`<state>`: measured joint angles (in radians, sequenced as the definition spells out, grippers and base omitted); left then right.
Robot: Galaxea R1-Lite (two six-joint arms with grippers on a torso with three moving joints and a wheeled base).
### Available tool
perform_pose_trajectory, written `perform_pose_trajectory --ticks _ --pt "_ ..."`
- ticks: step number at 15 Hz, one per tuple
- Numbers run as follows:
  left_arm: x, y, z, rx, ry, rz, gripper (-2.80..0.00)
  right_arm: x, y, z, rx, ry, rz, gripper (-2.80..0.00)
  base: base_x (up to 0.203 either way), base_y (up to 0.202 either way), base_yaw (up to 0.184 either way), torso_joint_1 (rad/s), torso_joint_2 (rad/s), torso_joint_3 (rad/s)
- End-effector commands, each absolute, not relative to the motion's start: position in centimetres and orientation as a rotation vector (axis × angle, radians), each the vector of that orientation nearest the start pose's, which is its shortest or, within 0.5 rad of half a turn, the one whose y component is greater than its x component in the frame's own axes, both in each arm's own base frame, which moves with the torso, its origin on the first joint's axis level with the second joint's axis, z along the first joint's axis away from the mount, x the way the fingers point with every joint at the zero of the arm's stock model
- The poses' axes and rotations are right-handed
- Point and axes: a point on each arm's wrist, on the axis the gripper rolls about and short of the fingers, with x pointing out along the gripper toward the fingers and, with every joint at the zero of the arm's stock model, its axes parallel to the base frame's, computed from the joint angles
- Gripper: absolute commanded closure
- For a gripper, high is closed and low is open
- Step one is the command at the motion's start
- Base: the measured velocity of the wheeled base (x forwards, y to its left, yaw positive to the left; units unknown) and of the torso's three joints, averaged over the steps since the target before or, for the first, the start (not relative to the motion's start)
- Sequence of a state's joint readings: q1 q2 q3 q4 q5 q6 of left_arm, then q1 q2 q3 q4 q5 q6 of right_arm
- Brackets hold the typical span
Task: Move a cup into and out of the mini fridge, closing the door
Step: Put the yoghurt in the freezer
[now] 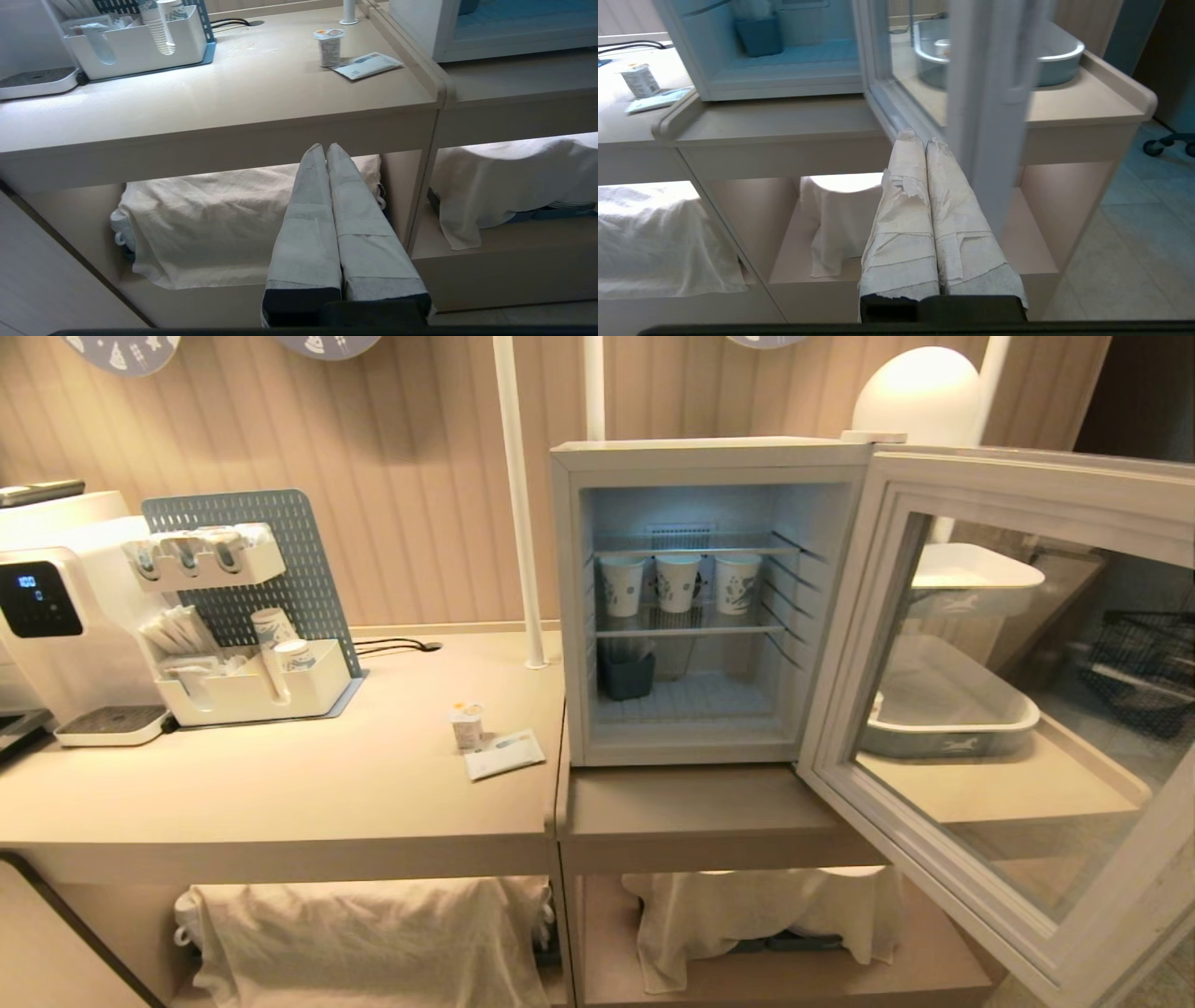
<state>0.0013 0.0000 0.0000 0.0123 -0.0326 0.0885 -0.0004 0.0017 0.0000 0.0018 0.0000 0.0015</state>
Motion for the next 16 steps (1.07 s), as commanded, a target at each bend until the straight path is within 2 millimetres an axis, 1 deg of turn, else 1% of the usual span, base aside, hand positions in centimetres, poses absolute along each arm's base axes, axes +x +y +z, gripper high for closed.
perform_pose_trajectory --ticks 1,16 --pt "-2.29 -0.08 7.42 0.089 0.009 -0.033 0.00 -2.26 0.00 7.54 0.002 0.005 0.000 0.00 0.000 0.192 -0.003 0.002 0.00 0.006" --pt "-2.29 -0.07 7.43 0.086 0.008 -0.030 0.00 -2.26 0.00 7.52 0.002 0.006 -0.002 0.00 0.000 0.193 0.000 0.002 0.00 0.002"
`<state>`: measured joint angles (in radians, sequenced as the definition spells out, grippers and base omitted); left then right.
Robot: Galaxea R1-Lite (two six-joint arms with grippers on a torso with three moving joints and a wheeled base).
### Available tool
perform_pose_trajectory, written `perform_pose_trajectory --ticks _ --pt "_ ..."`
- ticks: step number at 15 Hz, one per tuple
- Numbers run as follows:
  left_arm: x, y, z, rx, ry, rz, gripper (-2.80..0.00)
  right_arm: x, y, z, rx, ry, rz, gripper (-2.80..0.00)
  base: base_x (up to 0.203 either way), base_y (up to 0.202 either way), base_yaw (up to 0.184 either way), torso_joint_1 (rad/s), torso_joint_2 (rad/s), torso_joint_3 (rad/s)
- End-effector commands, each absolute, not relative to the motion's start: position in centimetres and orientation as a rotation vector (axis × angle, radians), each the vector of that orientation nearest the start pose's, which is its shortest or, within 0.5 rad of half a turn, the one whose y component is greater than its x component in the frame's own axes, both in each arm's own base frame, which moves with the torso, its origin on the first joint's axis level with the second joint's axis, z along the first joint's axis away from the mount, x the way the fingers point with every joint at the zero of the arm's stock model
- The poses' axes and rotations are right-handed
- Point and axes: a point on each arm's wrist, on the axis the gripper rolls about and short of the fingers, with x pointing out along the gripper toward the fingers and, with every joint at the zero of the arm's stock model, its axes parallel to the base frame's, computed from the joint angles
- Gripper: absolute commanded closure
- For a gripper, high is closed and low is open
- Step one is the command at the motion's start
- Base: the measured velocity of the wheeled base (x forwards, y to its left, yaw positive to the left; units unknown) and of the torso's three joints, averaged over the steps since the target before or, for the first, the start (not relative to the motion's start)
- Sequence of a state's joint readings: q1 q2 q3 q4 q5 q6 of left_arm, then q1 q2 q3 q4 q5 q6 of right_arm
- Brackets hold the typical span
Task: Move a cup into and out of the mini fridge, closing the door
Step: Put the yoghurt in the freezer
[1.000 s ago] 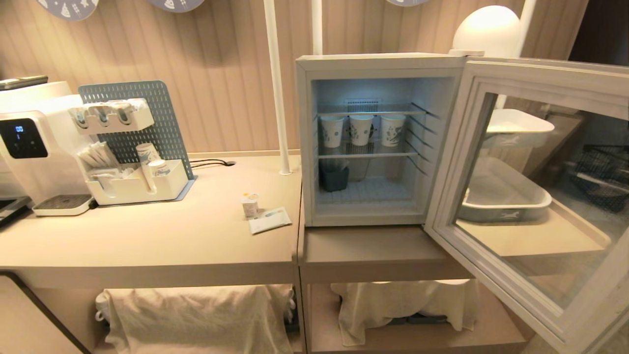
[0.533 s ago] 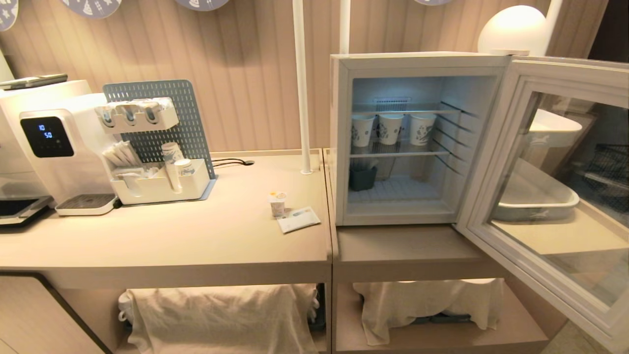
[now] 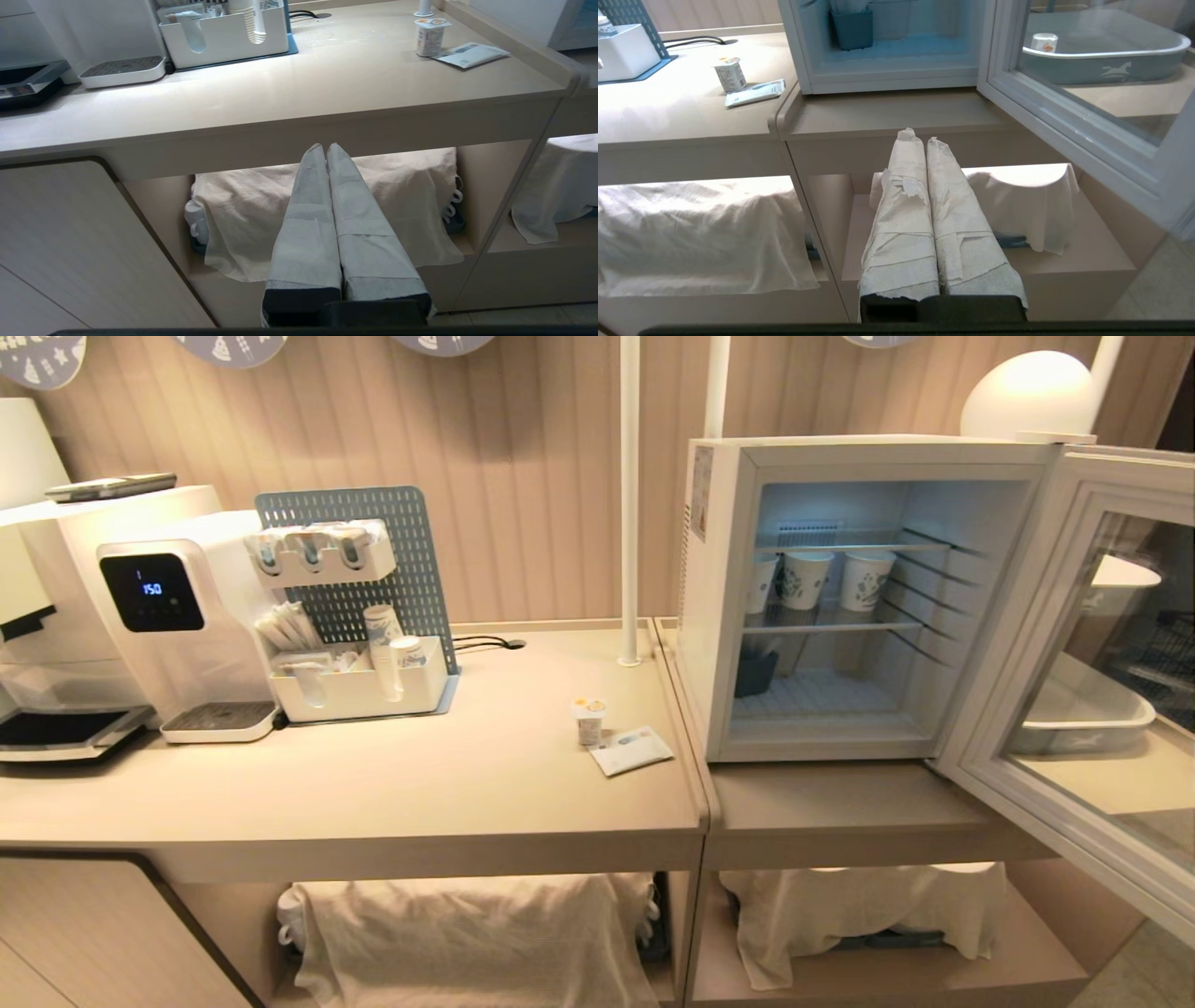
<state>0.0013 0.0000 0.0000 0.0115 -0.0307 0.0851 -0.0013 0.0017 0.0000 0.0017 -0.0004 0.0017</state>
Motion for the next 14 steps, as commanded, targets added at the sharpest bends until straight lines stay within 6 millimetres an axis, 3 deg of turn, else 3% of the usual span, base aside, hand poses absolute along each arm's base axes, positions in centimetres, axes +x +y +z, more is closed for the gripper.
perform_pose_trajectory --ticks 1,14 --pt "-2.29 -0.07 7.43 0.086 0.008 -0.030 0.00 -2.26 0.00 7.54 0.002 0.005 0.000 0.00 0.000 0.190 0.002 0.002 0.00 -0.001" --pt "-2.29 -0.08 7.43 0.087 0.008 -0.031 0.00 -2.26 0.00 7.53 0.002 0.005 -0.001 0.00 0.000 0.193 0.000 0.002 0.00 0.003"
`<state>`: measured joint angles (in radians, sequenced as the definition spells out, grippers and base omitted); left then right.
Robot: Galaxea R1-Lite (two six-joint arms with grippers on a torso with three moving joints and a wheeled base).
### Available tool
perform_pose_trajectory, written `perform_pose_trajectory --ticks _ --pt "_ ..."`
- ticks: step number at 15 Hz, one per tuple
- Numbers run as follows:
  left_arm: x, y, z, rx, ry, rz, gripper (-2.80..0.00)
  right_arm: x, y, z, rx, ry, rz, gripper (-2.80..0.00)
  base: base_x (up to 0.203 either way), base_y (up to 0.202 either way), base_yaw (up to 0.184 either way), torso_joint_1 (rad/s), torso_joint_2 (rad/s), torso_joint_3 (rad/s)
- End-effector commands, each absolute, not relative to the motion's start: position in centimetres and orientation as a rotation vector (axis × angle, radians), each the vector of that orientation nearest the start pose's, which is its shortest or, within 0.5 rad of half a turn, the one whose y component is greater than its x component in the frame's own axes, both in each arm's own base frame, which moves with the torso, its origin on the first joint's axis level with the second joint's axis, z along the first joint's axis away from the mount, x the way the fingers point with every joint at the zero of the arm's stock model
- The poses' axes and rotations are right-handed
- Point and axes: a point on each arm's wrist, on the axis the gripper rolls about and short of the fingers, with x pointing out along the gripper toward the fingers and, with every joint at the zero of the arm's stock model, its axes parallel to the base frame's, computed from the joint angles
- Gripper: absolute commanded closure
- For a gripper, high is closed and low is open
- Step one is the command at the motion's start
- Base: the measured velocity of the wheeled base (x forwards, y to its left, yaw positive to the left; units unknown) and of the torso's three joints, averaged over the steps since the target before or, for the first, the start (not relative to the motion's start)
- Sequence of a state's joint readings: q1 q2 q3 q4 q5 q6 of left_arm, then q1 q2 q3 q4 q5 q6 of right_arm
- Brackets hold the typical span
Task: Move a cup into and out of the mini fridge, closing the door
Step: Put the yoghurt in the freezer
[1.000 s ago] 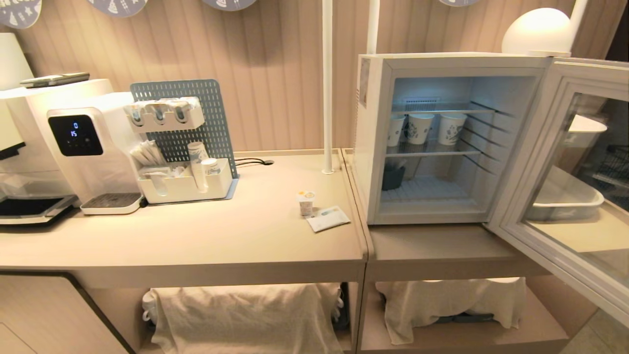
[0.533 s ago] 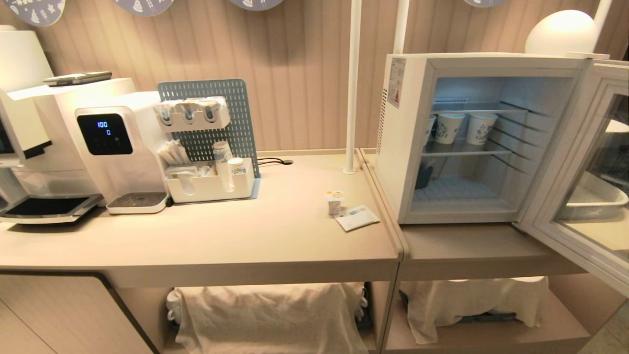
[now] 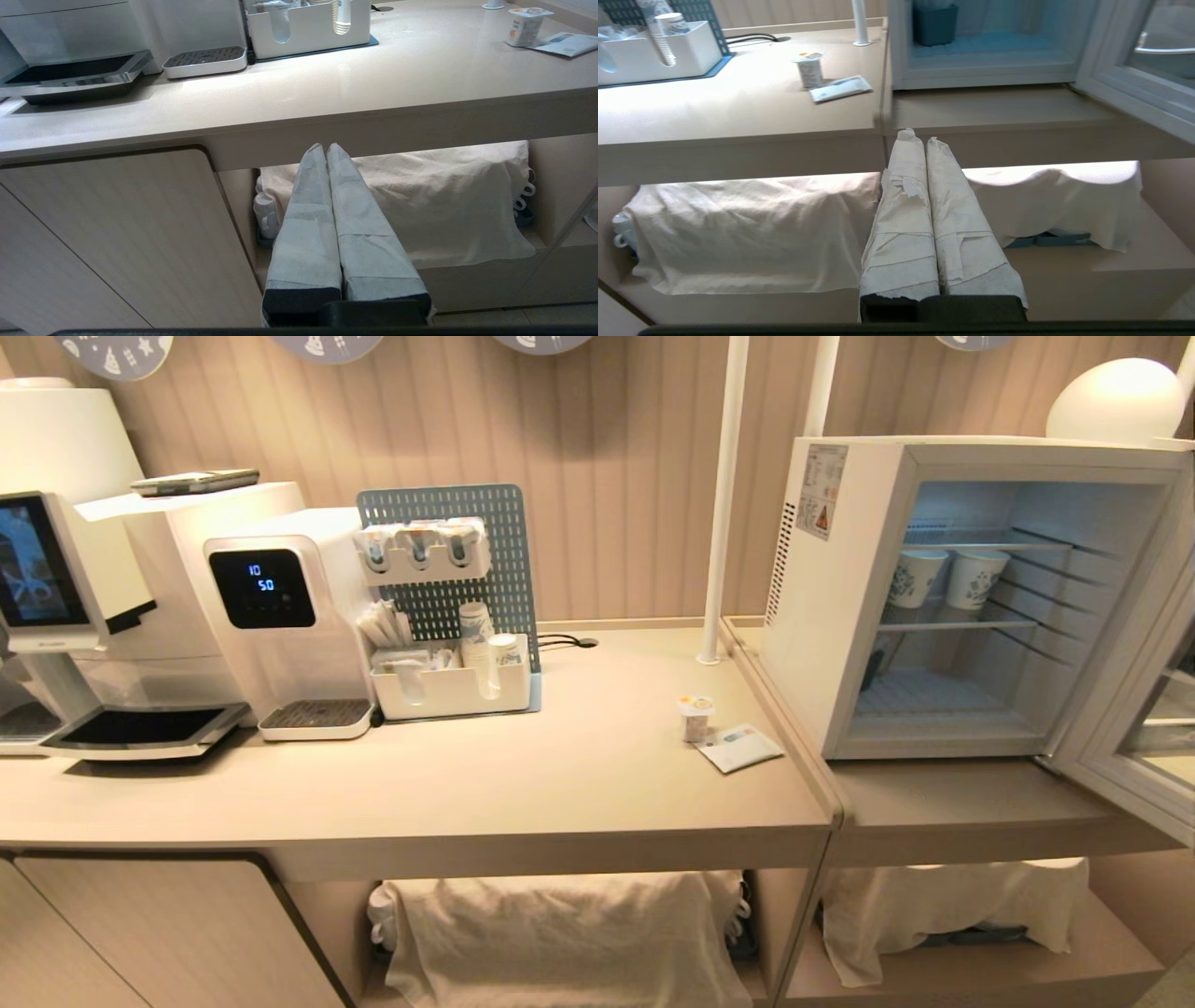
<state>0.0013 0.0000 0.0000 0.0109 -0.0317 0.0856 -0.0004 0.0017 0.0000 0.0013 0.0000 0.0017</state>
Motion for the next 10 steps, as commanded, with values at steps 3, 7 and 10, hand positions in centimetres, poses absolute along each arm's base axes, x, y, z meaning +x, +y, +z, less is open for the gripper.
perform_pose_trajectory --ticks 3,7,10 --pt "-2.29 -0.08 7.43 0.094 0.008 -0.031 0.00 -2.26 0.00 7.54 0.002 0.005 -0.001 0.00 0.000 0.135 0.000 0.002 0.00 0.003" --pt "-2.29 -0.08 7.45 0.097 0.006 -0.031 0.00 -2.26 0.00 7.54 0.002 0.005 -0.001 0.00 0.022 0.001 0.001 -0.003 0.00 0.000" --pt "-2.29 -0.08 7.47 0.095 0.005 -0.031 0.00 -2.26 0.00 7.54 0.002 0.005 0.000 0.00 0.177 0.001 -0.001 -0.004 0.01 0.002"
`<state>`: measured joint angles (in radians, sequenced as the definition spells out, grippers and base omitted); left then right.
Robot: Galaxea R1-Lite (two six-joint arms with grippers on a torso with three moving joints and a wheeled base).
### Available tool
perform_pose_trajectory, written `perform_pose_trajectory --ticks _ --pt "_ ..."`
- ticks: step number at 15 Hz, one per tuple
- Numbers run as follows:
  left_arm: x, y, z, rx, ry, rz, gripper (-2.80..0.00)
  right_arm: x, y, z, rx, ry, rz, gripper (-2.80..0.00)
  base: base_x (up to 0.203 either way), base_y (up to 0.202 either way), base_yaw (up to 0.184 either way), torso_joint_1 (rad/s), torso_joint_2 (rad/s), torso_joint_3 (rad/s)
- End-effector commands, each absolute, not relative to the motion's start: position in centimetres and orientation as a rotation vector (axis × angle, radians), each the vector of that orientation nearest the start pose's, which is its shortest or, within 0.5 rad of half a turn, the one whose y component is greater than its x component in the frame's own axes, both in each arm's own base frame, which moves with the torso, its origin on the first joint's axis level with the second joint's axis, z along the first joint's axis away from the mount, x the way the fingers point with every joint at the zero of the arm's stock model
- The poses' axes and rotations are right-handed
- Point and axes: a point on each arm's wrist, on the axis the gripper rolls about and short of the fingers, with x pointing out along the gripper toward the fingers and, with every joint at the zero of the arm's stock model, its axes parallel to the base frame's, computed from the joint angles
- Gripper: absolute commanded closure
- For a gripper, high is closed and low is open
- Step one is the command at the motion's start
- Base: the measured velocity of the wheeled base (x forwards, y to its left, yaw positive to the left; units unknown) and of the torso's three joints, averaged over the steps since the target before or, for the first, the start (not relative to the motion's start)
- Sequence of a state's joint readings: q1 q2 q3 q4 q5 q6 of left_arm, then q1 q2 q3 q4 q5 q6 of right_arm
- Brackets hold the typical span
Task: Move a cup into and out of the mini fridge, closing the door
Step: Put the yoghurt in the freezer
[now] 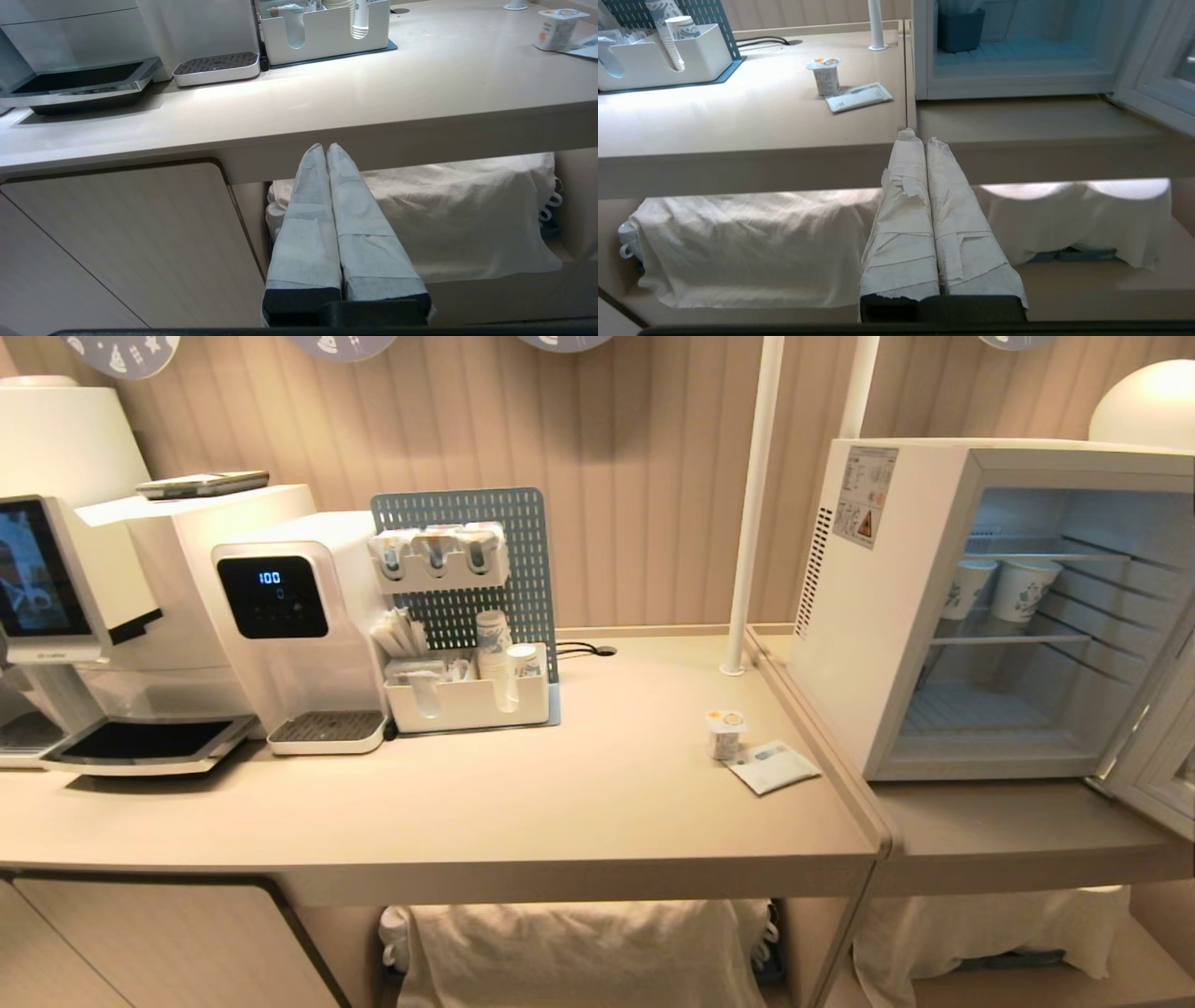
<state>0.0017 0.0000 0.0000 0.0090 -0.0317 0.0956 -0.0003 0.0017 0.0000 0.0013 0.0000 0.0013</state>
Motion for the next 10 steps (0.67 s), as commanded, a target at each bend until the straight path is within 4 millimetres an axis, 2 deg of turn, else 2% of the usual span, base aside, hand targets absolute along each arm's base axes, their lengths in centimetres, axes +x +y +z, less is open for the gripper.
perform_pose_trajectory --ticks 1,7,9,10 --pt "-2.3 -0.1 7.5 0.095 0.006 -0.031 0.00 -2.3 0.0 7.5 0.002 0.005 0.000 0.00 0.195 0.000 0.001 -0.001 0.00 0.002" --pt "-2.3 -0.1 7.4 0.089 0.008 -0.033 0.00 -2.3 0.0 7.5 0.003 0.005 0.000 0.00 0.177 0.000 0.003 0.003 0.00 0.002" --pt "-2.3 -0.1 7.4 0.087 0.008 -0.031 0.00 -2.3 0.0 7.7 0.006 -0.007 -0.005 0.00 0.000 0.000 0.000 0.000 0.00 0.000" --pt "-2.3 -0.1 7.5 0.086 0.006 -0.031 0.00 -2.6 0.0 8.7 0.008 -0.039 -0.017 0.00 0.000 0.000 0.000 0.000 0.00 0.000"
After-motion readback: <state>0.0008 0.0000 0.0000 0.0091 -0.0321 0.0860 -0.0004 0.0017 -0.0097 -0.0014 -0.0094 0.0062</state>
